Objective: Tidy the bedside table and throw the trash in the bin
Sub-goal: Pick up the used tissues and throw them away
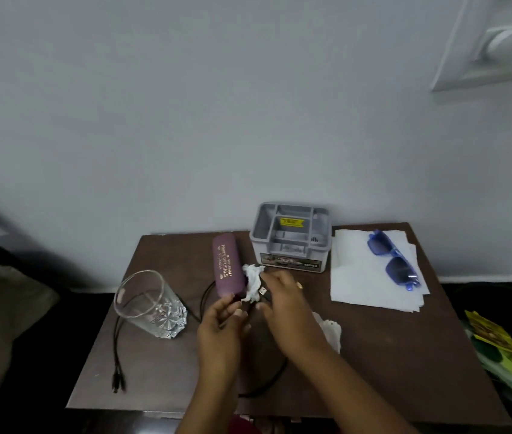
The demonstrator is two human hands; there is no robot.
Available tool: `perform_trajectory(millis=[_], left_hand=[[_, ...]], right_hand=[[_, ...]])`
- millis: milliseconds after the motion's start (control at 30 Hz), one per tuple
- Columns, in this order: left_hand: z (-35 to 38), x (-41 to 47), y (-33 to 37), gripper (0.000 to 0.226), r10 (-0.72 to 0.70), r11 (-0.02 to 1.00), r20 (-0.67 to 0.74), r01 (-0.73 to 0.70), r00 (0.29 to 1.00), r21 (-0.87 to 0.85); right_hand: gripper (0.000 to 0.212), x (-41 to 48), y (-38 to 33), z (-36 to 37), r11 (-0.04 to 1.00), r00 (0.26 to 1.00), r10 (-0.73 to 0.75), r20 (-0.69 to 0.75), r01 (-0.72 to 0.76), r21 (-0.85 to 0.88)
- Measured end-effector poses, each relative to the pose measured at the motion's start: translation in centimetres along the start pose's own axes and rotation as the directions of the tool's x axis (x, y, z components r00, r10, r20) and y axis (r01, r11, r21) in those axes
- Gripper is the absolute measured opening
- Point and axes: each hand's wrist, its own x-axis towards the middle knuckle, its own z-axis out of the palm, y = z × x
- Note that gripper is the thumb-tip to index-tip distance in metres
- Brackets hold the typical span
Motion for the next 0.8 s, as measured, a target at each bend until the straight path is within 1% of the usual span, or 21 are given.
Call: perform_trajectory(millis=[67,133,200,233,267,333,400,433,467,500,567,600,667,733,800], left_hand=[[-0.2,0.2,-0.2,0.028,-0.015,0.999,-0.007,0.015,1.000,-0.028],[-0.4,0.2,-0.3,0.025,-0.029,0.998,-0.019,0.028,0.999,-0.054],[-0.4,0.0,-0.2,0.022,-0.038,0.997,-0.028,0.036,0.999,-0.064],[-0.4,-0.1,-0.1,0.021,-0.040,0.997,-0.028,0.038,0.999,-0.067],[-0.4,-0.2,-0.1,0.021,-0.040,0.997,-0.023,0.039,0.999,-0.067],[-0.4,-0.4,-0.1,0.021,-0.037,0.997,-0.013,0.036,0.999,-0.071],[-0.2,-0.4,0.1,0.022,-0.032,0.994,0.010,0.033,0.999,-0.105],[-0.1,-0.5,0.2,0.022,-0.026,0.991,0.037,0.031,0.999,-0.131],[0.1,-0.6,0.2,0.023,-0.022,0.988,0.077,0.033,0.997,-0.151],[0.3,-0.7,0.3,0.024,-0.019,0.986,0.129,0.039,0.992,-0.162],[0.7,-1.0,0.2,0.028,-0.021,0.985,0.251,0.063,0.968,-0.161],[0.9,-1.2,0.0,0.029,-0.037,0.984,0.304,0.087,0.952,-0.153],[1.3,-1.7,-0.3,0.027,-0.096,0.980,0.377,0.154,0.921,-0.128],[1.4,-2.2,-0.5,0.023,-0.148,0.973,0.395,0.206,0.907,-0.107],[1.2,-2.2,-0.4,0.020,-0.171,0.964,0.365,0.232,0.915,-0.131]], right_hand=[[0.051,1.9,-0.4,1.4,0.996,0.997,0.031,0.074,-0.024,-0.090],[0.045,2.7,-0.4,2.1,0.975,0.992,0.057,0.111,-0.032,-0.219],[0.033,2.6,-0.6,2.1,0.958,0.997,0.041,0.072,-0.018,-0.286],[0.028,2.4,-0.6,2.0,0.958,0.999,0.029,0.026,-0.021,-0.284],[0.023,2.2,-0.5,1.8,0.967,1.000,0.011,-0.028,-0.018,-0.253],[0.017,1.6,-0.4,1.0,0.991,0.991,-0.016,-0.134,-0.001,-0.131],[0.014,0.6,-0.6,-0.2,0.998,0.978,0.029,-0.208,-0.018,0.052],[0.014,-0.1,-0.7,-1.0,0.989,0.973,0.064,-0.223,-0.032,0.142],[0.015,-0.9,-0.7,-1.7,0.973,0.973,0.102,-0.208,-0.054,0.224],[0.015,-1.7,-0.8,-2.4,0.954,0.978,0.132,-0.159,-0.082,0.288],[0.015,-3.3,-1.0,-3.2,0.933,0.987,0.161,-0.026,-0.143,0.331],[0.015,-4.0,-0.9,-3.4,0.926,0.984,0.180,0.010,-0.173,0.336],[0.017,-4.8,-0.8,-3.4,0.911,0.972,0.236,-0.018,-0.214,0.353],[0.021,-4.9,-0.8,-3.5,0.905,0.961,0.272,-0.046,-0.239,0.352],[0.027,-4.9,-0.9,-3.7,0.880,0.964,0.264,0.019,-0.249,0.404]])
